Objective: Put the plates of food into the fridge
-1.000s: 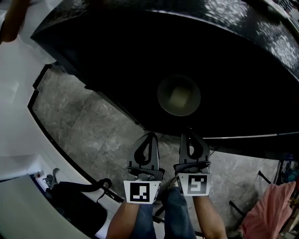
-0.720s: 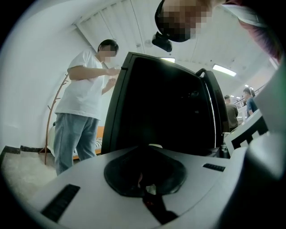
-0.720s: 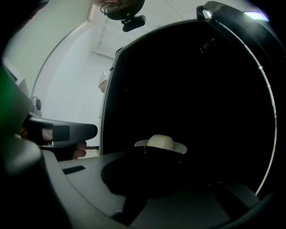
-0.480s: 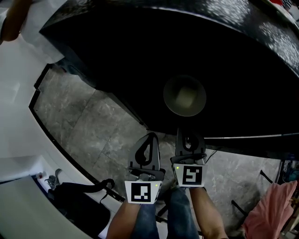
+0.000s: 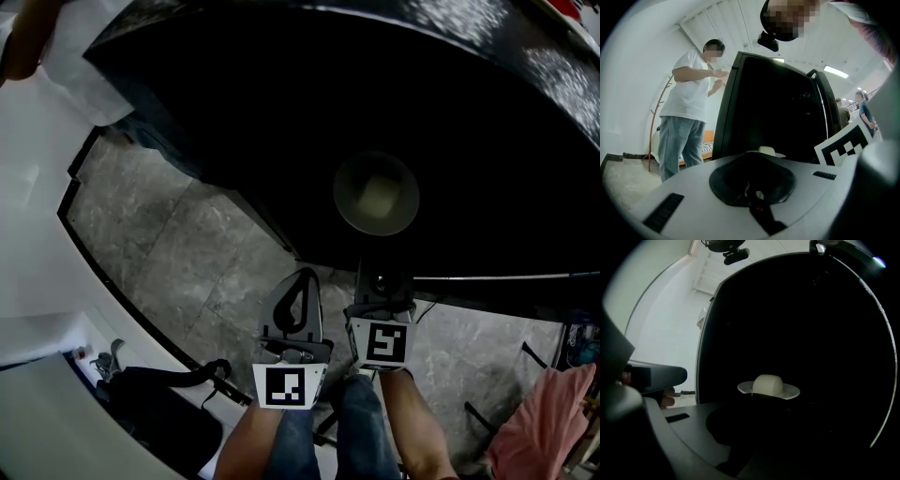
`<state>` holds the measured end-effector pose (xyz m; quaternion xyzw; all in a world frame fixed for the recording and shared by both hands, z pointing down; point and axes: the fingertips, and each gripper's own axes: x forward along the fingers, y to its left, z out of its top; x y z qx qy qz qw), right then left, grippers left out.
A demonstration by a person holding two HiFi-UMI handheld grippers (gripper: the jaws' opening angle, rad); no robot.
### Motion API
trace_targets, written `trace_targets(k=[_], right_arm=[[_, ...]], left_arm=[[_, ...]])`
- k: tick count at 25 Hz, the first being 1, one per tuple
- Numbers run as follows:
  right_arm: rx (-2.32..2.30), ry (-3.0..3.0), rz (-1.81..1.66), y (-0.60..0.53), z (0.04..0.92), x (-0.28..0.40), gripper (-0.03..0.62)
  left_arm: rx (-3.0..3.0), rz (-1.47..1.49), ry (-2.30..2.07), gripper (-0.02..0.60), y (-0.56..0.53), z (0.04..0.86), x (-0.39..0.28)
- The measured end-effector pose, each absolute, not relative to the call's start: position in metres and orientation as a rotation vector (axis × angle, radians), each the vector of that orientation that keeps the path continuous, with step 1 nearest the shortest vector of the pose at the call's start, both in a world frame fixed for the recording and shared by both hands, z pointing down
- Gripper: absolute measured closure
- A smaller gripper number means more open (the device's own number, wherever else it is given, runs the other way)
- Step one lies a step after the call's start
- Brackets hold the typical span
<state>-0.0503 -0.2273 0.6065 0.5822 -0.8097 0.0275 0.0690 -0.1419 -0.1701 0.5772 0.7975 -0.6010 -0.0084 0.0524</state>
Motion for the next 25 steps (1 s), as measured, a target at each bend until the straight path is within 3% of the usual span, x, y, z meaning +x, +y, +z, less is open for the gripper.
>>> trace_targets(k=[25], right_arm=[[1.813,-2.368,0.104,-0.253,0.613,-0.035,0.582]], left_arm=[[2.439,0.021,-1.825,0.575,-0.175,0.580,-0.145]])
